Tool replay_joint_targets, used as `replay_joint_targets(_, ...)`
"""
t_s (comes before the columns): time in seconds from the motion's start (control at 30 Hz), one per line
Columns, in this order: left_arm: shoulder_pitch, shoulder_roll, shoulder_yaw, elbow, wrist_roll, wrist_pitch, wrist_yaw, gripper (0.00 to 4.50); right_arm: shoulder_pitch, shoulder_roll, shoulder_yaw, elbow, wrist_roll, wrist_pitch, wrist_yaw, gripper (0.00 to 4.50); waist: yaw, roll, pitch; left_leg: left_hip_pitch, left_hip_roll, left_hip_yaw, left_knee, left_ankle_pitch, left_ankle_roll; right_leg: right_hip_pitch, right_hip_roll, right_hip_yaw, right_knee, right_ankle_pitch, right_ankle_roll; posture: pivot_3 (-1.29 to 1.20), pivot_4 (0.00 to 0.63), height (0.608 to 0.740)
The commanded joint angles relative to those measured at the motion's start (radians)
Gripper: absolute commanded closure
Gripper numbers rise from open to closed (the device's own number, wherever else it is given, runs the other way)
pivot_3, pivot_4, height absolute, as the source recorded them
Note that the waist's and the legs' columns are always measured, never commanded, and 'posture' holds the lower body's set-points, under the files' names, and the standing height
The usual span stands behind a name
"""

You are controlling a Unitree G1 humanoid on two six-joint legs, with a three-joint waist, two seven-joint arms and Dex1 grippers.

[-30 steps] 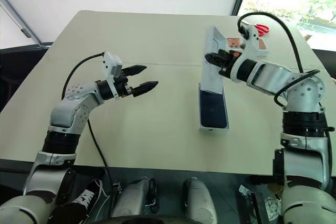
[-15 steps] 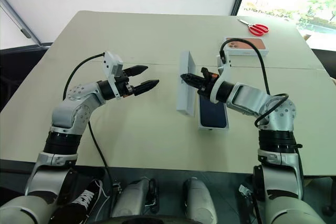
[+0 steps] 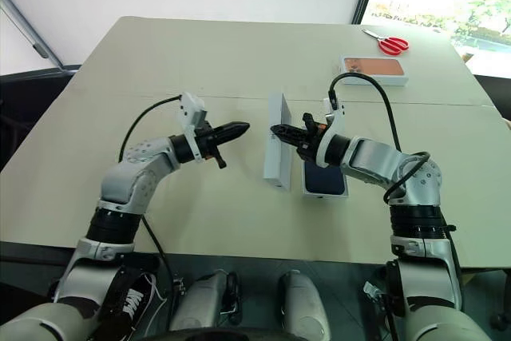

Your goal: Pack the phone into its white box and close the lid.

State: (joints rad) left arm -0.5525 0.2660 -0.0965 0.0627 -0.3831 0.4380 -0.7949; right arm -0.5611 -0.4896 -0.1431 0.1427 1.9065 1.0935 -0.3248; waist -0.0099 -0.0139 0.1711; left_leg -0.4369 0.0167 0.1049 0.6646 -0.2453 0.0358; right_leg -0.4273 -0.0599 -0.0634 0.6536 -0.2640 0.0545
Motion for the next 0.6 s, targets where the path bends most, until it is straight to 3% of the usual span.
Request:
replay_joint_targets(0.03, -0.012, -0.037, -0.041, 0.033, 0.029, -0.057, -0.006, 4.42, -0.014, -0.016, -0.012, 0.012, 0.021, 0.01, 0.011, 4.5, -0.001, 0.0, 0.0, 0.0, 0.0, 0.0, 0.0, 0.0, 0.0, 0.0, 0.0, 0.0, 0.0, 0.0, 0.0, 0.0, 0.15, 0.74)
replay_joint_targets(0.17, -0.044, -0.089, -0.052, 0.137, 0.053, -0.103, -0.003, 4.42, -0.01, -0.02, -0.01, 0.024, 0.04, 0.02, 0.011, 4.5, 0.0, 0.0, 0.0, 0.0, 0.0, 0.0, 0.0, 0.0, 0.0, 0.0, 0.0, 0.0, 0.0, 0.0, 0.0, 0.0, 0.15, 0.74)
replay_joint_targets(0.2, -0.051, -0.1, -0.051, 0.155, 0.056, -0.11, -0.002, 4.5, -0.008, -0.024, -0.008, 0.016, 0.031, 0.024, 0.013, 3.9, 0.0, 0.0, 0.0, 0.0, 0.0, 0.0, 0.0, 0.0, 0.0, 0.0, 0.0, 0.0, 0.0, 0.0, 0.0, 0.0, 0.15, 0.74)
replay_joint_targets(0.3, -0.054, -0.114, -0.054, 0.18, 0.063, -0.124, -0.013, 4.5, -0.007, -0.02, -0.024, 0.023, 0.028, -0.001, -0.007, 2.71, -0.001, 0.0, 0.0, 0.0, 0.0, 0.0, 0.0, 0.0, 0.0, 0.0, 0.0, 0.0, 0.0, 0.0, 0.0, 0.0, 0.15, 0.74)
replay_joint_targets(0.4, -0.05, -0.127, -0.063, 0.218, 0.083, -0.156, -0.02, 4.5, -0.017, -0.048, -0.035, 0.041, -0.02, 0.01, 0.022, 1.11, 0.0, 0.0, 0.0, 0.0, 0.0, 0.0, 0.0, 0.0, 0.0, 0.0, 0.0, 0.0, 0.0, 0.0, 0.0, 0.0, 0.15, 0.74)
replay_joint_targets(0.47, -0.057, -0.145, -0.069, 0.234, 0.088, -0.165, -0.019, 4.5, -0.047, -0.135, -0.012, -0.03, -0.228, -0.001, 0.201, 0.16, 0.002, 0.0, 0.0, 0.0, 0.0, 0.0, 0.0, 0.0, 0.0, 0.0, 0.0, 0.0, 0.0, 0.0, 0.0, 0.0, 0.15, 0.74)
replay_joint_targets(0.6, -0.068, -0.16, -0.067, 0.248, 0.092, -0.174, -0.019, 4.5, -0.15, -0.325, 0.113, -0.073, -0.67, -0.152, 0.556, 0.07, 0.002, 0.002, 0.001, -0.004, -0.001, 0.0, 0.002, -0.001, 0.002, -0.003, 0.0, 0.0, -0.001, 0.0, 0.001, 0.0, 0.15, 0.74)
